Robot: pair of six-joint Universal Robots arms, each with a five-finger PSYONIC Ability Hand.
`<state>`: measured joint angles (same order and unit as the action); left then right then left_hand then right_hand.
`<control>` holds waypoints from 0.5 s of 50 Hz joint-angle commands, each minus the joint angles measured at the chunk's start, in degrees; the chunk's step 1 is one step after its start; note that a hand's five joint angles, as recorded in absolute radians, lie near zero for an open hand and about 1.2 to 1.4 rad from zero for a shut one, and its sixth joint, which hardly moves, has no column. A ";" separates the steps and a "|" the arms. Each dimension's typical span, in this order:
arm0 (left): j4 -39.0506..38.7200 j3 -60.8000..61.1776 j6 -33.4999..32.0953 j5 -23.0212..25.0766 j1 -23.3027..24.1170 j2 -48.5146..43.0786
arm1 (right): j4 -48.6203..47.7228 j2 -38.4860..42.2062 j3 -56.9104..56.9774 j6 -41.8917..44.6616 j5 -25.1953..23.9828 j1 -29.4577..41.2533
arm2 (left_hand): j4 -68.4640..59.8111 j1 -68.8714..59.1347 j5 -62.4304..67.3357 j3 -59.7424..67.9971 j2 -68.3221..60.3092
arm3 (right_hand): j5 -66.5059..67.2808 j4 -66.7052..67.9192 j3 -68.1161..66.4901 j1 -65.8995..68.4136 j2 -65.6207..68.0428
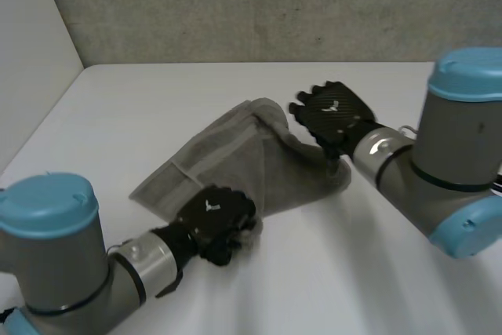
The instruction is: Fold the towel.
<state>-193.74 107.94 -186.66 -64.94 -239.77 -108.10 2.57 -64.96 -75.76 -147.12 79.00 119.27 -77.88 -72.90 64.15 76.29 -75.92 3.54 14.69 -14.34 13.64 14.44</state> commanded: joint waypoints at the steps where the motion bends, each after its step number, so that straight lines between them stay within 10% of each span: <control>1: 0.47 2.63 -3.88 -0.37 0.27 -0.09 | 3.23 5.63 8.78 2.63 -2.18 3.52 | 47.31 42.33 -43.58 -45.72 45.35 | -3.54 -4.69 4.34 -3.64 -4.44; 5: 0.99 3.42 -3.62 -0.98 -1.22 0.26 | 6.47 10.19 14.65 7.36 -2.71 5.62 | 64.28 59.30 -60.56 -62.70 62.32 | -3.54 -4.69 4.34 -3.64 -4.44; 25: 1.70 9.31 -3.62 -1.07 -21.62 7.73 | 12.44 21.54 26.01 27.40 -7.80 12.12 | 63.29 58.31 -59.56 -61.71 61.33 | -3.54 -4.69 4.34 -3.64 -4.44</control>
<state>-192.00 116.49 -190.22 -66.08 -256.98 -100.37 11.94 -45.87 -51.26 -123.95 73.95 129.69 -17.49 -17.08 5.09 17.39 -17.18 3.54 14.69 -14.33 13.63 14.44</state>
